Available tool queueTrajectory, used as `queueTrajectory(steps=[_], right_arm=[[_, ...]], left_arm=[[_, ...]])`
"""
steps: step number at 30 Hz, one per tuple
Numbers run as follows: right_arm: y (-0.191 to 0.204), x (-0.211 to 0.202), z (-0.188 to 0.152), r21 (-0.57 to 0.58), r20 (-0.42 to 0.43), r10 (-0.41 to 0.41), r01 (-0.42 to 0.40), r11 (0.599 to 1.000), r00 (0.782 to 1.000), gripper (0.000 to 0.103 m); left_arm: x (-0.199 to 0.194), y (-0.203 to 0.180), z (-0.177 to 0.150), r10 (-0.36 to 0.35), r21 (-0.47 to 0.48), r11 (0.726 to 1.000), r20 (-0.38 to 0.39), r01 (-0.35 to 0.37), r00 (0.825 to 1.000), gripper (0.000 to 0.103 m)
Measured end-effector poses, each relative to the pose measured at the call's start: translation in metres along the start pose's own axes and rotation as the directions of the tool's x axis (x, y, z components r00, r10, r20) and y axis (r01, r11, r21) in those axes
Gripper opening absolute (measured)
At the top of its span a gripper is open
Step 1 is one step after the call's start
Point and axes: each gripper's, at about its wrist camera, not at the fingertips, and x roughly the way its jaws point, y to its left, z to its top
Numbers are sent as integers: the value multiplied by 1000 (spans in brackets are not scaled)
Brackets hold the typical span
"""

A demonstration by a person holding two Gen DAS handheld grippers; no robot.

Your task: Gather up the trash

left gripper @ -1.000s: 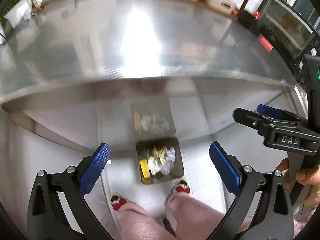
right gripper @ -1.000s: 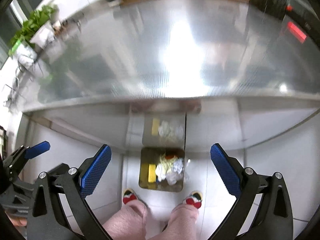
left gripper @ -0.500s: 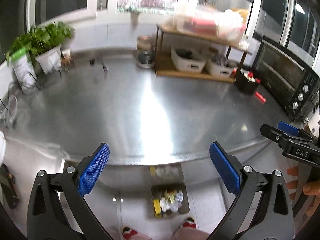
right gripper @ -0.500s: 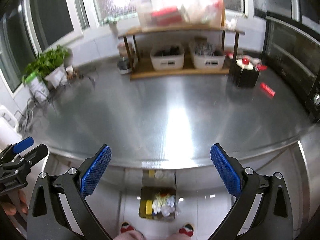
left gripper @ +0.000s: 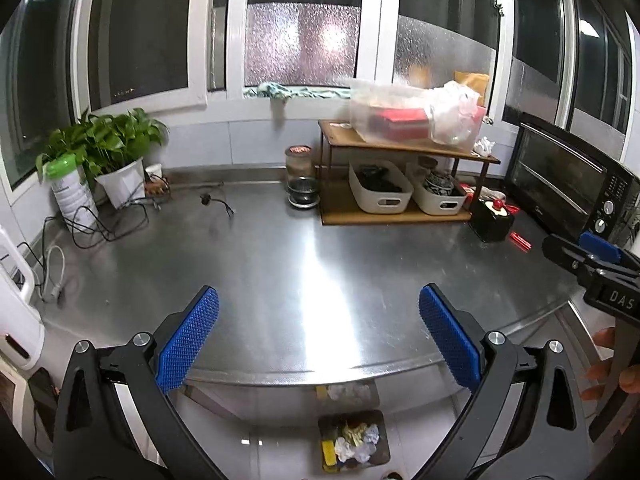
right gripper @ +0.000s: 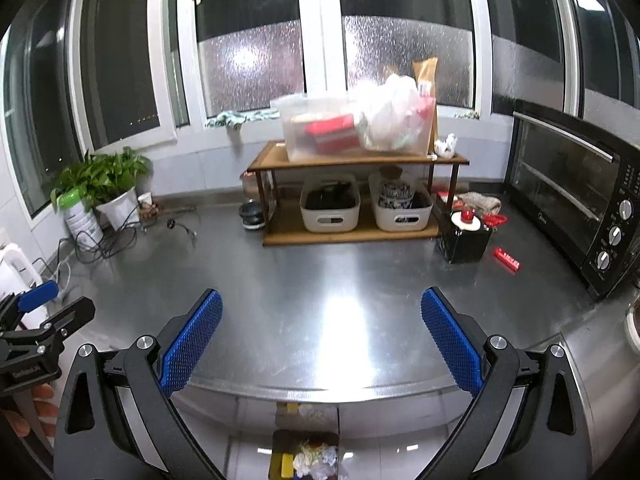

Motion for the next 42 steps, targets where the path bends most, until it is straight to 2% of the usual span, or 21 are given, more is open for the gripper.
queueTrajectory(steps=[11,42], right_arm=[[7,-4,14,-20,50,-26,27,999,998,100],[9,21,20,-9,6,-20,20,1000,1000,100]], left_arm=[[-3,8,11,39,-13,999,34,-39,999,95],[19,8,25,51,-1,999,25,-51,998,95]])
